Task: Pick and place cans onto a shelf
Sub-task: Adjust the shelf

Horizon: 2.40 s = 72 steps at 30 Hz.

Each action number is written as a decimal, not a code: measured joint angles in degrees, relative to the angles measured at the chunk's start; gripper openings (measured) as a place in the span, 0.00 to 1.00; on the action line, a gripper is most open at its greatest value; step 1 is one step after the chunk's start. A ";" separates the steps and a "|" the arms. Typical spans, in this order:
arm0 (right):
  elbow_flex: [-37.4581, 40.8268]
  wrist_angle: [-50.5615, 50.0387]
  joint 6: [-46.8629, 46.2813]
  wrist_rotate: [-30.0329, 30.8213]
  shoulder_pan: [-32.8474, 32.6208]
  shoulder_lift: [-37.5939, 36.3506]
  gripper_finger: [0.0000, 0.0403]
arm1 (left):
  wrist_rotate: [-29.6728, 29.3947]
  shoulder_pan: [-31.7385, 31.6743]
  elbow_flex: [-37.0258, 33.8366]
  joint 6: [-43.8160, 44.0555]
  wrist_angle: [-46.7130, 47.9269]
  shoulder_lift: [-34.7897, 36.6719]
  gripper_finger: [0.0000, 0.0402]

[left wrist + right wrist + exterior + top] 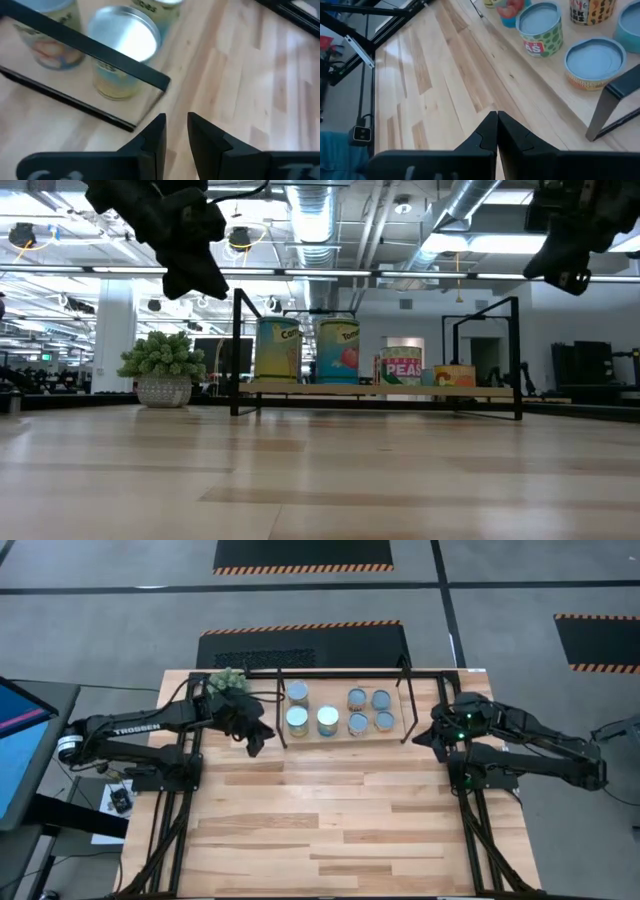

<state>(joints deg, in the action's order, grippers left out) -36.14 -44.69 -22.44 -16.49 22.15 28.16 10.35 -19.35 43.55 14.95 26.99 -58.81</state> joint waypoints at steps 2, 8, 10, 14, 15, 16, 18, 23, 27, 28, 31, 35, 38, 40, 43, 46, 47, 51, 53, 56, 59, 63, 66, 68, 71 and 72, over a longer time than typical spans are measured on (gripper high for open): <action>0.00 0.46 0.00 0.00 0.00 0.00 0.08 | -1.37 0.32 -0.02 0.92 -0.81 0.00 0.17; 0.00 -0.03 0.71 0.58 0.00 0.81 0.08 | 0.00 2.12 -0.09 1.00 -2.00 -2.81 0.17; 0.00 -0.41 1.90 0.51 -0.06 2.10 0.08 | 0.26 2.45 -0.09 1.00 -3.13 -4.46 0.17; -0.02 -1.32 3.38 -0.31 -0.07 5.60 0.08 | 2.03 2.88 -0.13 0.67 -7.16 -7.50 0.17; -0.02 -1.04 3.67 -0.31 -0.07 6.45 0.08 | 2.00 2.86 -0.13 0.69 -8.61 -7.82 0.17; -0.02 -0.91 4.18 -0.28 -0.05 7.21 0.08 | 1.88 2.83 -0.13 0.60 -9.48 -7.98 0.17; -0.02 -0.14 5.00 -0.04 -0.04 8.83 0.08 | 1.60 2.75 -0.13 0.09 -9.57 -7.98 0.17; -0.02 2.46 7.24 2.25 0.13 13.04 0.08 | 0.55 2.81 -0.13 -0.19 -9.88 -7.96 0.17; -0.04 2.59 7.86 5.73 0.13 14.71 0.08 | -0.65 2.81 -0.13 -0.56 -10.01 -7.93 0.17; -0.04 2.70 8.01 6.46 0.13 14.69 0.08 | -1.17 2.67 -0.13 -0.79 -9.98 -7.93 0.17; -0.04 2.96 8.15 8.73 0.13 14.29 0.08 | -1.82 1.95 -0.13 -0.91 -9.88 -7.93 0.17; -0.04 2.94 8.19 11.53 0.13 13.33 0.08 | -1.52 1.18 -0.13 -1.84 -10.03 -7.93 0.17; -0.04 2.98 8.81 12.24 0.13 12.85 0.08 | -1.73 0.71 -0.13 -2.08 -10.08 -7.93 0.17; -0.04 2.95 8.79 13.50 0.13 12.92 0.08 | -1.92 0.69 -0.13 -2.28 -10.11 -7.93 0.17; -0.04 2.93 8.79 14.27 0.13 12.94 0.08 | -2.05 0.58 -0.13 -2.30 -10.14 -7.93 0.17; -0.04 2.81 8.53 15.51 0.13 13.02 0.08 | -2.07 0.54 -0.13 -2.88 -10.27 -7.93 0.17; -0.04 2.56 8.13 16.27 0.13 13.04 0.08 | -2.09 0.54 -0.13 -3.22 -10.45 -7.93 0.17; -0.04 2.67 7.50 18.10 0.13 13.07 0.08 | -2.27 0.48 -0.13 -3.51 -11.05 -7.93 0.17; -0.04 2.67 7.48 18.68 0.13 13.07 0.08 | -2.27 0.48 -0.13 -3.88 -11.22 -7.93 0.17; -0.04 2.75 7.23 20.06 0.12 13.07 0.08 | -2.31 0.48 -0.13 -4.05 -11.22 -7.93 0.17; -0.04 2.78 6.80 21.42 0.12 13.07 0.08 | -2.35 0.20 -0.13 -5.21 -11.22 -7.93 0.17; -0.04 2.97 6.80 21.57 0.11 13.07 0.08 | -2.25 -0.96 -0.13 -5.49 -11.20 -7.93 0.17; -0.04 2.95 6.80 21.62 0.13 13.07 0.08 | -2.49 -2.03 -0.13 -7.00 -11.18 -7.93 0.17; -0.04 2.95 6.80 21.62 0.13 13.07 0.08 | -2.30 -2.69 -0.13 -7.40 -11.16 -7.93 0.17; -0.04 2.93 6.77 22.11 0.12 13.07 0.08 | -2.51 -3.16 -0.13 -7.41 -11.16 -7.93 0.17; -0.04 2.93 6.56 22.55 0.11 13.07 0.08 | -2.50 -3.24 -0.13 -7.60 -11.16 -7.93 0.17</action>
<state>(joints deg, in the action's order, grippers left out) -36.18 -41.76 -15.88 6.06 22.26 41.23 7.84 -22.58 43.42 7.35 15.84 -66.74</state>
